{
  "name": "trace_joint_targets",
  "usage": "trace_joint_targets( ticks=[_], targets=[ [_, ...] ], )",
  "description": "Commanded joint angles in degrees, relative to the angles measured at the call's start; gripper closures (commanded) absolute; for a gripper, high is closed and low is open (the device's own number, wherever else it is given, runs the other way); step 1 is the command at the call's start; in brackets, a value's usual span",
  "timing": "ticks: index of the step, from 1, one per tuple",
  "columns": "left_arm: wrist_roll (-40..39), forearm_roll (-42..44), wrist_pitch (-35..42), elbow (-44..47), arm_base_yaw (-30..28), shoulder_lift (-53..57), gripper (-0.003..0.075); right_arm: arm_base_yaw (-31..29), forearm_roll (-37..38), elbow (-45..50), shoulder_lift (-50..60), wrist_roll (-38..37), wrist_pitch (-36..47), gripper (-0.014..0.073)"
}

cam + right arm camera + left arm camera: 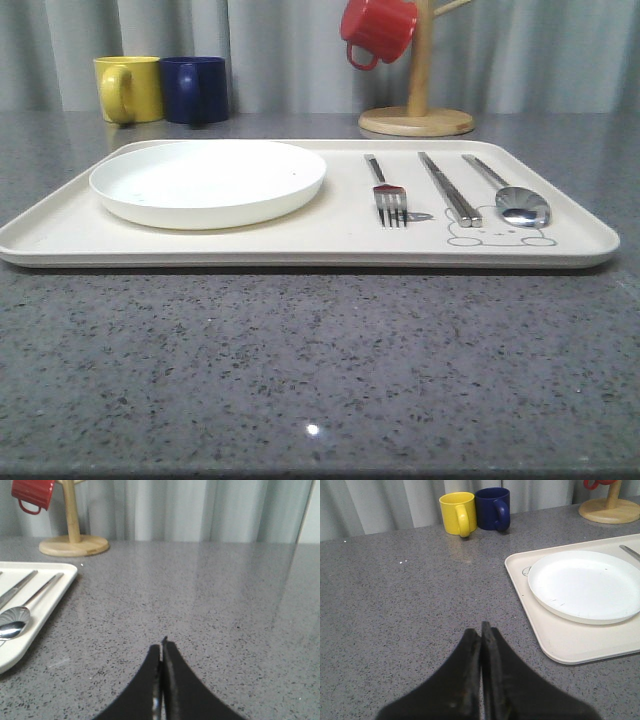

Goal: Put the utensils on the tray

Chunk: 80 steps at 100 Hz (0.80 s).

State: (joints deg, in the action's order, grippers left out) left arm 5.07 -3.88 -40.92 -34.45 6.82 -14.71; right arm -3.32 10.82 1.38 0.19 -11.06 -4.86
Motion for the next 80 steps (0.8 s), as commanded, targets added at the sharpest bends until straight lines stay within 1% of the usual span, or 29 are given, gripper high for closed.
trace_joint_targets(
  ticks=[1, 9, 14, 80],
  targets=[
    [-0.51, -0.35, 4.35, -1.32, 0.42, -0.75, 0.0739, -0.26, -3.46, 0.27, 1.53, 4.77, 3.46, 0.0654],
    [-0.51, -0.35, 4.24, -1.32, 0.42, -0.75, 0.0739, -0.26, -8.02, 0.27, 1.57, 9.02, 2.48, 0.0654],
    [-0.51, -0.35, 4.24, -1.32, 0.42, -0.75, 0.0739, -0.26, -9.53, 0.27, 1.57, 11.06, 2.09, 0.0654],
    [-0.51, -0.35, 4.24, -1.32, 0.42, -0.75, 0.0739, -0.26, -9.7, 0.22, 1.51, 11.06, 2.21, 0.0654]
  ],
)
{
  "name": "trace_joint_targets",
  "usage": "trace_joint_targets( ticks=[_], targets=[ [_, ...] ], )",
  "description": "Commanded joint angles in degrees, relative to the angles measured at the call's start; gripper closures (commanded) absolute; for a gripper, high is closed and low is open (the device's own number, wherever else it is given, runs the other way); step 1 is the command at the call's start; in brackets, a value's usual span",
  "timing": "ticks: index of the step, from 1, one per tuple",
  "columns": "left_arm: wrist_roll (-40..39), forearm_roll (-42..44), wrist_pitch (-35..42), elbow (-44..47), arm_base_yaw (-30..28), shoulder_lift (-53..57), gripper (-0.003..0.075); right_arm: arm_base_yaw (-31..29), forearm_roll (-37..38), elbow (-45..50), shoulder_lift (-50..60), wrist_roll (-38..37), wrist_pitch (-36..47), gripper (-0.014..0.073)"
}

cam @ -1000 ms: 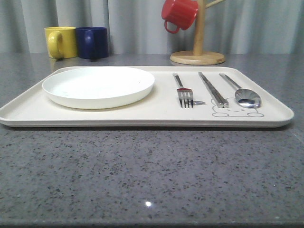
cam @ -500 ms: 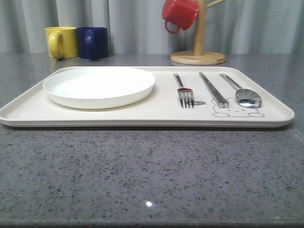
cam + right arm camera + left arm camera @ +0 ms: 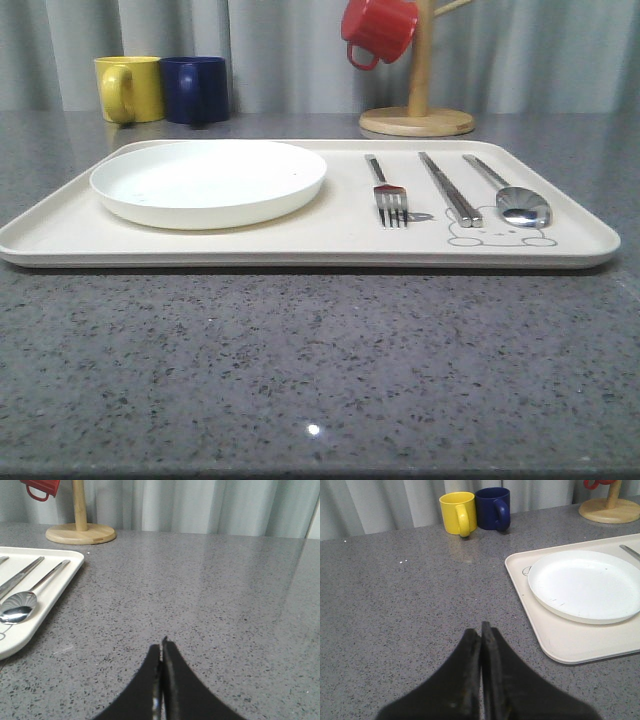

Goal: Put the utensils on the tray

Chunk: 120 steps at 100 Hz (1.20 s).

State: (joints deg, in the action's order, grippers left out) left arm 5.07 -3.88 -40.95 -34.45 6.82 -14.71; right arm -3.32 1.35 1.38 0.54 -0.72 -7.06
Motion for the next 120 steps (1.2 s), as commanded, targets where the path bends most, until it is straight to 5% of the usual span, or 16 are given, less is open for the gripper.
trace_joint_targets(
  ticks=[1, 48, 73, 120],
  targets=[
    [-0.51, -0.35, 4.27, -1.32, 0.42, -0.75, 0.0739, -0.26, -0.23, 0.22, 1.15, 0.72, 4.4, 0.0654],
    [-0.51, 0.04, 5.11, -0.89, 0.42, -0.75, 0.0739, -0.26, -0.23, 0.22, 1.15, 0.72, 4.4, 0.0654],
    [-10.49, 5.93, 25.59, 11.37, -1.57, 0.89, 0.0739, -0.26, -0.23, 0.22, 1.15, 0.72, 4.4, 0.0654],
    [-10.49, 3.51, 43.98, 35.43, -1.58, 13.13, 0.0739, -0.26, -0.23, 0.22, 1.15, 0.72, 4.4, 0.0654]
  ],
)
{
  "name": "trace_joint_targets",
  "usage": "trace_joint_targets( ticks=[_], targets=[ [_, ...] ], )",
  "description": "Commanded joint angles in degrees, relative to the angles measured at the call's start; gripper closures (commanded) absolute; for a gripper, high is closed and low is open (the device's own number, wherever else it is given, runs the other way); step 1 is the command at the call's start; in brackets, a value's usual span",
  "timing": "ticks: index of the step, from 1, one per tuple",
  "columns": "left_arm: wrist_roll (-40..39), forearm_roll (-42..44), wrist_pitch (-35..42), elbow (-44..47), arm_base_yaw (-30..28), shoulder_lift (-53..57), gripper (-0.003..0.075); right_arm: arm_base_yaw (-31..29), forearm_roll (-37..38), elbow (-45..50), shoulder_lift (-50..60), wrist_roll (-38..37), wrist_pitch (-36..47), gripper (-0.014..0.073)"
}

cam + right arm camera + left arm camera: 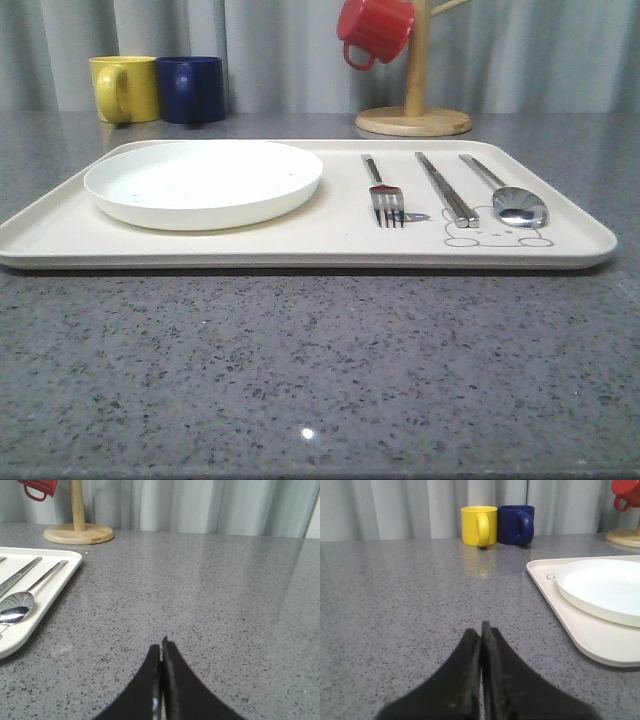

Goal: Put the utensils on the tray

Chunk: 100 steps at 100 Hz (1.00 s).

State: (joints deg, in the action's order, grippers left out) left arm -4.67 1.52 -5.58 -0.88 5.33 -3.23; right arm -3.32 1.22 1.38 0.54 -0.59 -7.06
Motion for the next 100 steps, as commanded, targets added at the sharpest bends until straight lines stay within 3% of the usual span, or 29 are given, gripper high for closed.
trace_joint_targets(
  ticks=[1, 9, 100],
  targets=[
    [-0.76, -2.15, 8.79, 2.14, -0.08, 2.15, 0.0739, -0.26, -0.1, 0.22, 1.15, 0.59, 4.4, 0.0654],
    [-0.76, -2.26, 5.58, 2.65, -0.63, 5.16, 0.0739, -0.26, -0.1, 0.22, 1.15, 0.59, 4.4, 0.0654],
    [-0.76, -2.15, 5.28, 2.77, -2.51, 5.37, 0.0739, -0.26, -0.1, 0.22, 1.15, 0.59, 4.4, 0.0654]
  ],
)
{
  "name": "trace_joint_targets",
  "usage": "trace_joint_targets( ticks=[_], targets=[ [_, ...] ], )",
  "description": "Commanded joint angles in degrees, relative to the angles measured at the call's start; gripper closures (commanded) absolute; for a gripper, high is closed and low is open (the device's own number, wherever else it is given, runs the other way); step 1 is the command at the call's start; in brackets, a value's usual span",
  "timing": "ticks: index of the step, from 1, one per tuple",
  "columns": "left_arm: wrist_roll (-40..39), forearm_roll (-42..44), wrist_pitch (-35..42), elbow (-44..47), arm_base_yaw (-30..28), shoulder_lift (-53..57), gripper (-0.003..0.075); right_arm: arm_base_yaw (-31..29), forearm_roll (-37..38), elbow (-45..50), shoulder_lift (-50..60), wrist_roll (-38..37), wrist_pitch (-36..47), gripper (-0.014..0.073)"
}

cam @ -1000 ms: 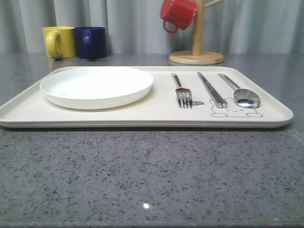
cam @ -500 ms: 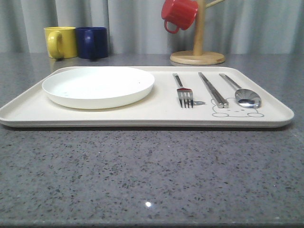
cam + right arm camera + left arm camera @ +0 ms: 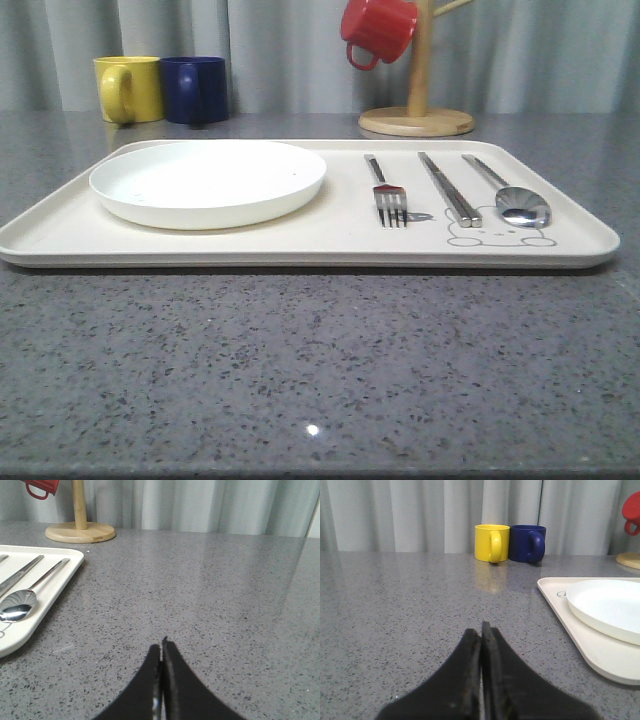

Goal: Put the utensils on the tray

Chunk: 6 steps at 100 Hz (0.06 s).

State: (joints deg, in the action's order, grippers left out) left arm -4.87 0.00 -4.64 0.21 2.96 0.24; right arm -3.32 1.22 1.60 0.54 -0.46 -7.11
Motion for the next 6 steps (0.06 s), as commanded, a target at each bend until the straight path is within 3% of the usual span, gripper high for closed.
trace_joint_targets(
  ticks=[1, 6],
  targets=[
    [-0.56, -0.64, 4.34, 1.68, -0.15, 1.89, 0.0739, -0.26, -0.1, 0.0, 1.15, 0.46, 4.45, 0.0654],
    [-0.56, -0.64, 4.34, 1.68, -0.15, 1.89, 0.0739, -0.26, -0.1, 0.0, 1.15, 0.46, 4.45, 0.0654]
  ],
)
